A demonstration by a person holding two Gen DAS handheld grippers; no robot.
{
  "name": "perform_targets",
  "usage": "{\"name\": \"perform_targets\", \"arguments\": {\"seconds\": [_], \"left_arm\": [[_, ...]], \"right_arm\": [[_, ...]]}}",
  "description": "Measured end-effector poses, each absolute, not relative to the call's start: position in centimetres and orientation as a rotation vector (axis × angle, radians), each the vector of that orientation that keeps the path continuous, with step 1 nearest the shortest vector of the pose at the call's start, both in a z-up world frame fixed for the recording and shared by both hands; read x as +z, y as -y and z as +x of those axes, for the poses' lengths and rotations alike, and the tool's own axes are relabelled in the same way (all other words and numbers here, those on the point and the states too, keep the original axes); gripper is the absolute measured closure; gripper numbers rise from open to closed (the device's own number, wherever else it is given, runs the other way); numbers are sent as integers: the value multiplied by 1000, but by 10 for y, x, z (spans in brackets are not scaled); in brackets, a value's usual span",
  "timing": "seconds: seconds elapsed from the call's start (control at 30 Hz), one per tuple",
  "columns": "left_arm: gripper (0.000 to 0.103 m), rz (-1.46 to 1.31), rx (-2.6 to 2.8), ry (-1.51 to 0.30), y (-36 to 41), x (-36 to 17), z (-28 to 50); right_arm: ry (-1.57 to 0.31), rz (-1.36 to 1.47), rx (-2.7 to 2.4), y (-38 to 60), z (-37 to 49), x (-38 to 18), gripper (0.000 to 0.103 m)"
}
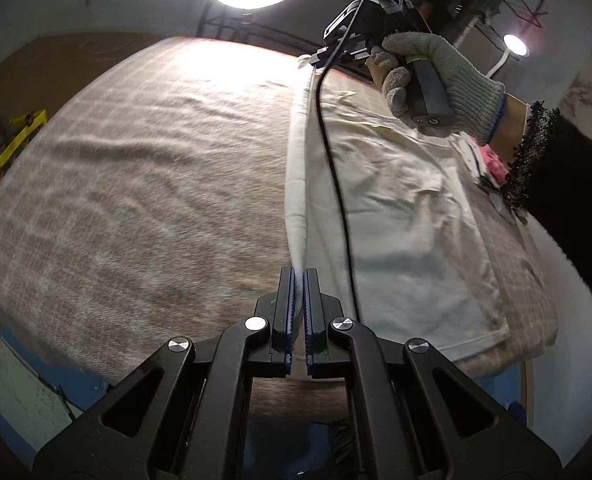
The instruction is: Fold small clothes
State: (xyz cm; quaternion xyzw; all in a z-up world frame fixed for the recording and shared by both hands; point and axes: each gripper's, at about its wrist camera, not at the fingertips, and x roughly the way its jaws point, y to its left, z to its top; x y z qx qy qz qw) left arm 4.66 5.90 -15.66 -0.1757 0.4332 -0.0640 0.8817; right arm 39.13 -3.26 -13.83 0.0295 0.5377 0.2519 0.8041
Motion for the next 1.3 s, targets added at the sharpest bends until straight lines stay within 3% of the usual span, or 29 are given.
{"name": "perform_targets", "arguments": {"seconds": [0.4,0.9,1.0,1.03,1.1,1.3], "left_arm": [[101,-294,-326,-950,20,-154,63],[101,-268,-346,-1046,59,-189,86],[92,-256,-344,-1046,60,-186,83],[88,-253,-346,-1042,58,-184,80],[70,-240,-348,-1023,55,-178,71],[68,-209,-351,-942,42,-153,34]], "right_arm": [[-1124,108,476,138,388,-131,103],[-1171,37,420,146,407,-191,103],[-1159,43,426,146,406,-191,98],[-1157,49,426,147,405,-189,83],[-1132,61,418,155,401,-181,65],[-1040,164,457,197,374,-135,65]]}}
